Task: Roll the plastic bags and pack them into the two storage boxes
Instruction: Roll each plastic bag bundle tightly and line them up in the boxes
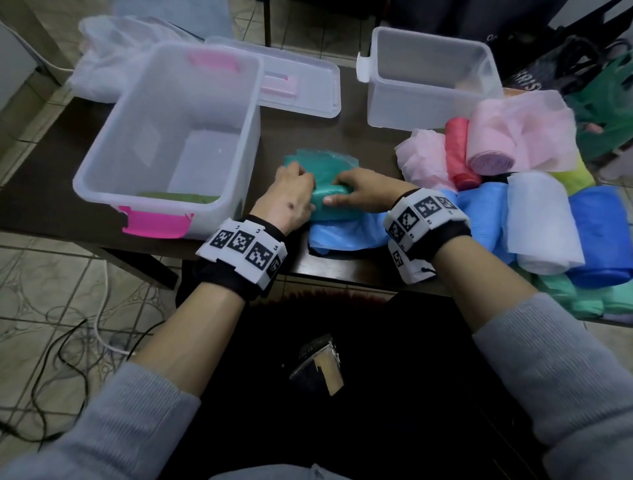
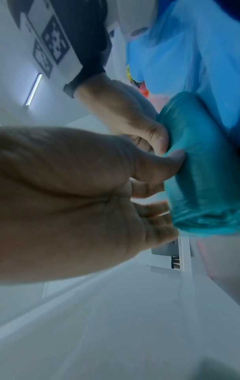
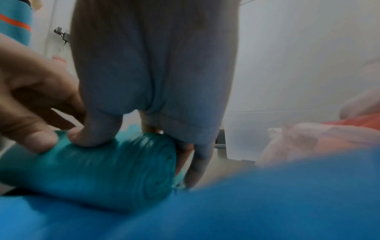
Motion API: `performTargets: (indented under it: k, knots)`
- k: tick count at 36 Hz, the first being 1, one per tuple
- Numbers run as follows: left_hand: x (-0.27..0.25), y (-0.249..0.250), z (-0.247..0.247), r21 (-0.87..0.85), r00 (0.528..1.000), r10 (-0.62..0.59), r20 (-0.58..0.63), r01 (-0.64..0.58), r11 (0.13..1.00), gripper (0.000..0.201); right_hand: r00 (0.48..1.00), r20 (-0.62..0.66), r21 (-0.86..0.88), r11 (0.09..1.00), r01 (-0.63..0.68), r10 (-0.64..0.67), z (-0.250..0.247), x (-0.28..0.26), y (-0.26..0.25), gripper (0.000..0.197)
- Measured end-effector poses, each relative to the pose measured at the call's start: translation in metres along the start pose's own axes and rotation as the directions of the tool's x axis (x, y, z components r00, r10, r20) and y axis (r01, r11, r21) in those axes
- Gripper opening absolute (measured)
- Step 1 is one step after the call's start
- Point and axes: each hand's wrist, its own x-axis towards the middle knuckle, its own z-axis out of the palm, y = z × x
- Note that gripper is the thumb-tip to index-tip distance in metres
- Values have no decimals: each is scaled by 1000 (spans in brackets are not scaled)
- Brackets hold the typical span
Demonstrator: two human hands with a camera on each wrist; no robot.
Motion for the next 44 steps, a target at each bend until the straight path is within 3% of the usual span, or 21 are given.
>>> performTargets:
  k: [2,5,8,13,19,25,32,36,38,44]
  knots:
    - [3,-1,2,32,1000,-5,-16,5,999,35,991,-131,-43,999,-27,21,8,-4,-1,53]
    - [7,-4,4,41,1000,-8,-5,8,999,37,911,-408,-99,995,29,-67,20,-11,-9,45]
    - [10,-7,5,-30,999,-15,-52,14,999,42,876,-459,-160,984,85,-150,33,-13,-17,30]
    - [14,-10,8,-124,992,-48,-117,33,992,31,913,-378,-227,971,69,-153,39,-11,-19,53]
    - [6,-13,12,-186,972,15,-237,-60,981,44,958,-274,-161,986,36,-79,18,6,-18,46]
    - [13,-12,6,-139,966,-18,-257,-19,990,40,995,-84,-214,976,32,-51,-13,18,-24,43]
    - [10,-8,1,-192,961,-34,-275,-20,981,39,998,-3,-191,980,-59,60,-26,33,-25,84]
    - [11,-10,1,-207,962,-40,-270,-18,978,42,996,36,-125,990,-72,77,-20,44,-26,122]
    - [11,-11,3,-213,962,-47,-269,-12,977,44,995,52,-154,985,-76,85,-17,47,-25,119]
    - [11,-12,3,-258,969,-69,-236,6,966,47,1000,14,-224,975,13,-11,-11,46,-21,67]
